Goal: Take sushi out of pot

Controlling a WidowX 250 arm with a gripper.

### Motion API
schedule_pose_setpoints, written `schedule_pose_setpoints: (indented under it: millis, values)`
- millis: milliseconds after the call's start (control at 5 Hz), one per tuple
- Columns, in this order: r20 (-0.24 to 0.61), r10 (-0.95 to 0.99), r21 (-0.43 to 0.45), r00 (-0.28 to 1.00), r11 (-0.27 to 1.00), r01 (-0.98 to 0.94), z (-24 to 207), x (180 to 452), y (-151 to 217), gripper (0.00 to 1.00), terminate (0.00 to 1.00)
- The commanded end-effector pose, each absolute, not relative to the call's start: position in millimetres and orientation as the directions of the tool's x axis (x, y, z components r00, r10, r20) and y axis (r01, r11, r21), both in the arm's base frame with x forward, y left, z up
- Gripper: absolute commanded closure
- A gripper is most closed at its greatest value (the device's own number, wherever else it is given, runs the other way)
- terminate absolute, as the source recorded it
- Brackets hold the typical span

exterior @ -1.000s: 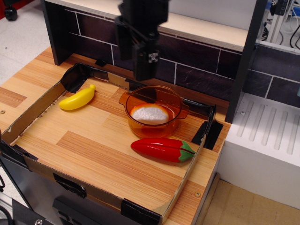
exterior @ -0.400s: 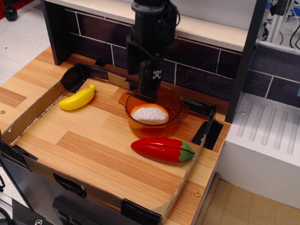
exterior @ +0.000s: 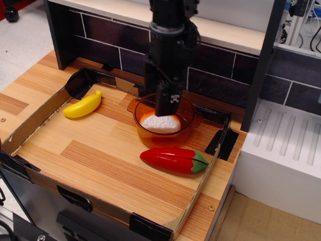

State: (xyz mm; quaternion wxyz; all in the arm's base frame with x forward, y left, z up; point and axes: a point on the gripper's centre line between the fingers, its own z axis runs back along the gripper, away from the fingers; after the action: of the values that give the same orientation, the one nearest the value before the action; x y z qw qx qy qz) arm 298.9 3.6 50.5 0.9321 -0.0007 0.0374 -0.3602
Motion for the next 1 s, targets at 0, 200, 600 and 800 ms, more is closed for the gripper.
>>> schedule_pose_setpoints:
  millis: [0, 200, 600, 800]
  values:
    - [-0.041, -0.677, 0.027, 0.735, 0.734, 0.678, 47, 302, -4, 0.0, 0.0]
    - [-0.057, -0.679, 0.042, 0.732, 0.731, 0.681, 38, 300, -5, 0.0, 0.0]
    - [-0.058, -0.668, 0.034, 0.742, 0.741, 0.67, 31, 300, -1, 0.0, 0.0]
    - [-0.08, -0.67, 0.034, 0.738, 0.738, 0.674, 24, 298, -3, 0.0, 0.0]
